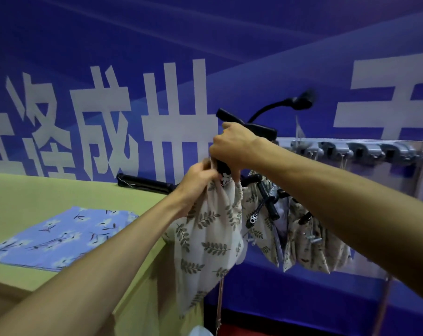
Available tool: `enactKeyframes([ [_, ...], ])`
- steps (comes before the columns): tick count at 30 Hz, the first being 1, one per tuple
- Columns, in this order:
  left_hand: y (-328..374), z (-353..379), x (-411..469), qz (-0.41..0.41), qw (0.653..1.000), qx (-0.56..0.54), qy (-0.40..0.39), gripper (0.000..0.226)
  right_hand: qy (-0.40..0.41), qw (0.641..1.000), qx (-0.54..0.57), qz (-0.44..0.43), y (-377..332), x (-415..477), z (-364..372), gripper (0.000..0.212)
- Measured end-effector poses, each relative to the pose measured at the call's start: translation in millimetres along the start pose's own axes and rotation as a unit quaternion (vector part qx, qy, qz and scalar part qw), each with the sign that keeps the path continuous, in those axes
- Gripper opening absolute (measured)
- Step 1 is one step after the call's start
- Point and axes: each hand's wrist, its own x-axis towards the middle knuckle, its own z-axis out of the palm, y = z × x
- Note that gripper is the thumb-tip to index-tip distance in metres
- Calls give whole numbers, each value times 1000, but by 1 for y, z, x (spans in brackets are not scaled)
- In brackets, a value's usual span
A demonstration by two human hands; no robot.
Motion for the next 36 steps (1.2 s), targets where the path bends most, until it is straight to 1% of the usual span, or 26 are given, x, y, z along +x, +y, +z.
enactKeyframes([
  [1,-1,3,0,-5,1000,20,-7,26,5,1000,9,-3,0,2,4,68],
  [2,-4,7,1,-6,999,40,-4,33,15,1000,11,-9,0,5,7,65],
  [4,-13,13,8,-4,997,70,24,48,47,999,1,-28,-1,10,15,56],
  [6,-16,18,11,-9,996,77,47,45,74,996,7,-45,2,12,23,45],
  [8,-18,18,12,-17,992,105,67,37,119,989,60,-58,9,11,32,29],
  [9,-18,18,12,-20,992,102,75,33,150,981,108,-63,13,9,36,20],
  [10,-18,18,13,-21,992,83,89,31,189,969,146,-69,16,7,38,17],
  [13,-8,19,23,-40,989,-7,141,25,345,920,169,-76,22,-5,40,28],
  [14,-2,20,27,-47,987,-30,152,25,390,903,169,-63,24,-11,40,32],
  [16,10,20,33,-59,981,-83,163,24,438,875,206,10,25,-20,44,28],
  [17,15,19,34,-64,978,-120,161,24,432,866,242,64,27,-23,48,22],
  [18,17,17,34,-73,973,-156,154,25,400,859,297,119,28,-24,53,17],
  [19,18,14,34,-83,969,-180,146,29,346,852,354,171,29,-25,58,16],
  [21,15,10,29,-96,967,-195,129,38,234,823,449,256,27,-25,65,28],
  [22,12,8,27,-100,968,-195,125,42,189,794,508,276,26,-24,67,39],
  [23,8,8,26,-99,969,-191,121,45,148,750,579,283,25,-23,67,48],
  [25,1,6,22,-97,972,-184,113,56,75,644,713,267,18,-22,65,57],
  [26,-1,6,20,-99,973,-178,110,64,60,623,739,249,14,-21,65,56],
  [27,-3,5,18,-101,974,-171,106,70,58,628,741,231,10,-20,65,52],
  [28,-6,3,17,-101,975,-167,102,72,65,636,737,217,6,-16,66,46],
  [29,-8,1,16,-98,976,-167,97,67,77,641,733,213,3,-13,66,38],
  [31,-14,-4,14,-102,975,-173,92,51,92,638,732,218,-1,-8,69,26],
  [33,-22,-11,13,-109,971,-191,93,43,96,637,732,221,-6,-4,73,23],
  [34,-27,-15,12,-111,968,-203,94,42,101,632,736,223,-9,-2,76,22],
  [35,-34,-18,13,-114,966,-212,95,42,108,611,752,221,-13,0,78,20],
  [36,-39,-22,13,-118,963,-220,102,43,116,571,785,211,-17,2,80,17],
])
